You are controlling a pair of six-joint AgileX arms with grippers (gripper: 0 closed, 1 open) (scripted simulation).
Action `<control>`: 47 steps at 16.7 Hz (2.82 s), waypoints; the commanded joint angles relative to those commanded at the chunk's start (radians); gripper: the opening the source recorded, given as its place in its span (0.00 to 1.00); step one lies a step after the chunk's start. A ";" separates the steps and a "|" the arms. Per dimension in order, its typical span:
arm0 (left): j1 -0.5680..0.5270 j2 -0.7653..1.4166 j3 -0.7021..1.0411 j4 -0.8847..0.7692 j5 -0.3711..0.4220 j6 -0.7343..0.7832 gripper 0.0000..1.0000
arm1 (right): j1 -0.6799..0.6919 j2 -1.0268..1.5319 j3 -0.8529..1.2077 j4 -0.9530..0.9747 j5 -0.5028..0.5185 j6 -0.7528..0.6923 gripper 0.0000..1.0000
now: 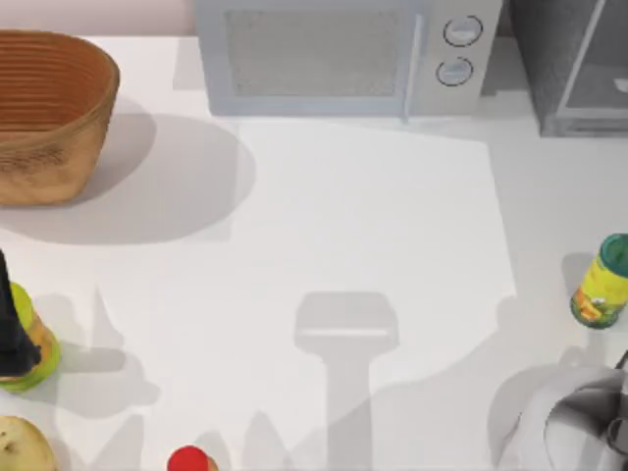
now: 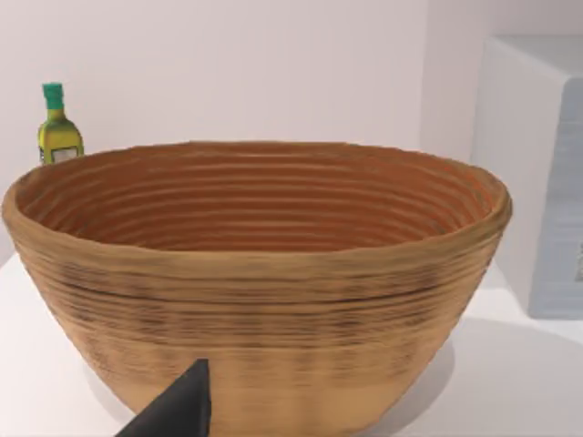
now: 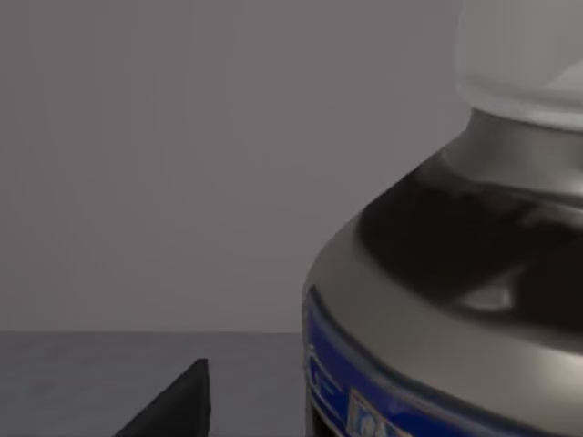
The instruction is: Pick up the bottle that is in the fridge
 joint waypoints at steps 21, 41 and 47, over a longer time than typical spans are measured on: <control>0.000 0.000 0.000 0.000 0.000 0.000 1.00 | 0.000 0.000 0.000 0.000 0.000 0.000 0.00; 0.000 0.000 0.000 0.000 0.000 0.000 1.00 | -0.012 -0.156 -0.031 -0.128 -0.015 0.001 0.00; 0.000 0.000 0.000 0.000 0.000 0.000 1.00 | -0.053 -0.335 -0.332 -0.024 -0.056 0.004 0.00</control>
